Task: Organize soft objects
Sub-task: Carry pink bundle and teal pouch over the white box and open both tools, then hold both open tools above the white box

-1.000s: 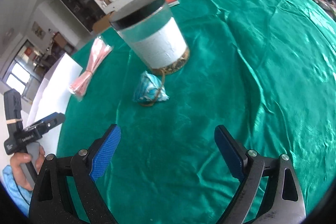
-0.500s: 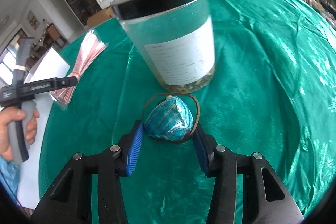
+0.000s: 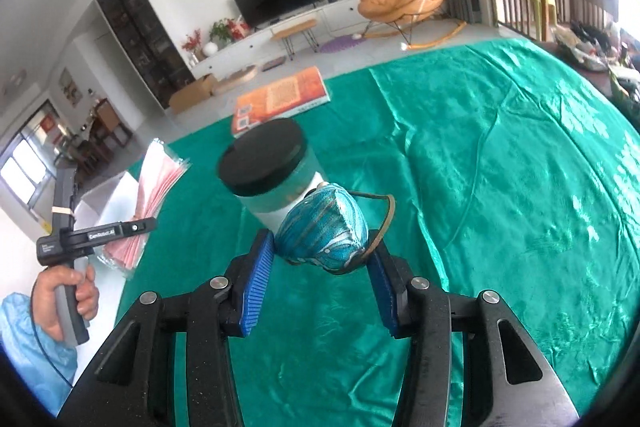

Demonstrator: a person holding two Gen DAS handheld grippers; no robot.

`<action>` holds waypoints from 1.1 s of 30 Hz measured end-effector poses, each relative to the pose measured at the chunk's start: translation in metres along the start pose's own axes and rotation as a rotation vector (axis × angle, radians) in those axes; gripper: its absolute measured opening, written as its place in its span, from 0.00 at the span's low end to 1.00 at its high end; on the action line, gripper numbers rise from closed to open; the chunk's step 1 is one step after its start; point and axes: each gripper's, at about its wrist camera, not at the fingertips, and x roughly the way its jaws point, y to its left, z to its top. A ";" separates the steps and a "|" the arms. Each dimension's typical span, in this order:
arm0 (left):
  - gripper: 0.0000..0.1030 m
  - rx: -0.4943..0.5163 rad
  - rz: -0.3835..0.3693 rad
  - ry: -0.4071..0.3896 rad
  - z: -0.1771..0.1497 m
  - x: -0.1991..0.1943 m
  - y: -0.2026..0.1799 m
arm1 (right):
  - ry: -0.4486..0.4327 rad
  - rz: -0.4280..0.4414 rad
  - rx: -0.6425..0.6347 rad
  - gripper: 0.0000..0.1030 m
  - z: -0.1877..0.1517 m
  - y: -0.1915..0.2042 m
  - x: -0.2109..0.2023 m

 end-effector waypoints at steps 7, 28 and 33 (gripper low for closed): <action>0.29 -0.072 0.089 -0.120 -0.053 -0.148 0.071 | 0.000 0.259 -0.230 0.48 0.002 0.160 -0.031; 0.96 -0.251 0.631 -0.305 -0.161 -0.236 0.154 | 0.133 0.418 -0.492 0.83 -0.082 0.369 0.013; 0.96 -0.257 0.784 -0.227 -0.166 -0.223 0.146 | 0.169 0.325 -0.562 0.84 -0.092 0.375 0.018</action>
